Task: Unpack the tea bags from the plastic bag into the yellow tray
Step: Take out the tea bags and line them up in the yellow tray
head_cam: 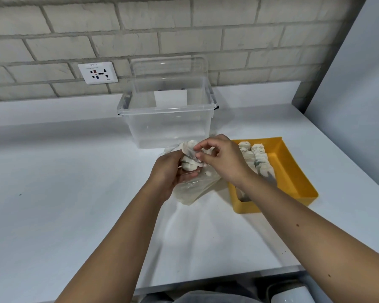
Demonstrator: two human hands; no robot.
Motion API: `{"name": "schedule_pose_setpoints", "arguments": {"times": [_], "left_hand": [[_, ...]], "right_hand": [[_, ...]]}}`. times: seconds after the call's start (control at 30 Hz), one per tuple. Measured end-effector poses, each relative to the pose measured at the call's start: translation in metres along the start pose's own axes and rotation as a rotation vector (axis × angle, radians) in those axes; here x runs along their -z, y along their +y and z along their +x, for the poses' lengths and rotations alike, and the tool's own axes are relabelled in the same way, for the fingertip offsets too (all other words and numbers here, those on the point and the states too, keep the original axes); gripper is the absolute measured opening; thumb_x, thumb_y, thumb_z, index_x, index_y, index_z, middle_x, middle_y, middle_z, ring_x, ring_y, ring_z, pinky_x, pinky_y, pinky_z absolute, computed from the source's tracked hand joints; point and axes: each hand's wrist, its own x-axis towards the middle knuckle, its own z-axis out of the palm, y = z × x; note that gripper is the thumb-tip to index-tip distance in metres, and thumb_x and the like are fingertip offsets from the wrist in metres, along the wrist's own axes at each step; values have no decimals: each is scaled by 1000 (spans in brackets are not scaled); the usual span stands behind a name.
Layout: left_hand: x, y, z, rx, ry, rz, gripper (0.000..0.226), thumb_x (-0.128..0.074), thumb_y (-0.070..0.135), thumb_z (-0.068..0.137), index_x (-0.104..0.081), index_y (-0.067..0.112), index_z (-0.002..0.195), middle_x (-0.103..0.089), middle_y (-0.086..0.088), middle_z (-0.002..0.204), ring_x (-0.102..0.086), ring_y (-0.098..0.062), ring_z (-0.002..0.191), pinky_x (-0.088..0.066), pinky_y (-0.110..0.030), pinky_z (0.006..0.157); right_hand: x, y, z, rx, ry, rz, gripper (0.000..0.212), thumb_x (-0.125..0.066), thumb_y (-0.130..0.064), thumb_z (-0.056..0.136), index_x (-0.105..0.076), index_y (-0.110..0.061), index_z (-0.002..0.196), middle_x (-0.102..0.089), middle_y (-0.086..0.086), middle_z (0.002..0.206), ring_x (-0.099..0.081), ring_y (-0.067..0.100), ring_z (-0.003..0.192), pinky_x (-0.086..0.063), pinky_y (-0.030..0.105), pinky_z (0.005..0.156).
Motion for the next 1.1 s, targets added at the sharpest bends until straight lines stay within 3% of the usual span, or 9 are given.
{"name": "schedule_pose_setpoints", "arguments": {"times": [0.13,0.37,0.47,0.57,0.77,0.9,1.1], "left_hand": [[-6,-2,2,-4,-36,14,26,-51,17,100,-71,4,110,-73,-14,101,-73,-27,90,-61,-35,81],[-29,-2,4,44,-105,-7,25,-54,16,100,-66,1,115,-73,-14,107,-73,-28,95,-62,-31,76],[-46,-2,5,89,-104,-59,20,-52,15,100,-64,1,109,-75,-13,98,-74,-27,92,-62,-30,71],[-59,-4,10,121,-101,-66,20,-54,14,100,-61,1,112,-72,-17,107,-74,-29,94,-62,-33,73],[-73,-13,16,100,-92,-36,20,-51,11,100,-59,-1,114,-70,-15,101,-75,-22,77,-62,-36,76],[-78,-16,16,86,-112,-5,18,-51,11,100,-61,0,110,-70,-14,98,-75,-19,74,-63,-34,73],[-79,-17,17,79,-108,73,22,-50,13,101,-62,1,116,-71,-17,109,-75,-22,84,-62,-32,68]], "right_hand": [[5,-4,-5,60,-1,-82,29,-81,-38,75,-75,-23,99,-52,-14,86,-53,0,69,-39,10,66],[38,-7,-10,72,54,-160,13,-72,-32,86,-77,-21,91,-64,-5,91,-59,6,74,-47,23,72],[72,-4,-15,-14,135,-127,12,-68,-29,90,-76,-20,91,-63,-1,92,-59,12,78,-47,25,73],[116,14,-23,-189,157,-201,13,-66,-27,92,-72,-17,96,-68,-2,91,-62,14,84,-46,22,72],[146,57,-46,-494,-162,-519,7,-60,-9,89,-67,-8,91,-68,10,91,-65,26,82,-56,40,78],[135,68,-48,-553,-303,-534,13,-54,-4,90,-66,-4,91,-71,13,82,-71,26,68,-60,35,70],[122,76,-40,-612,-407,-494,16,-53,0,90,-60,-7,78,-72,19,88,-73,30,78,-61,37,75]]}}
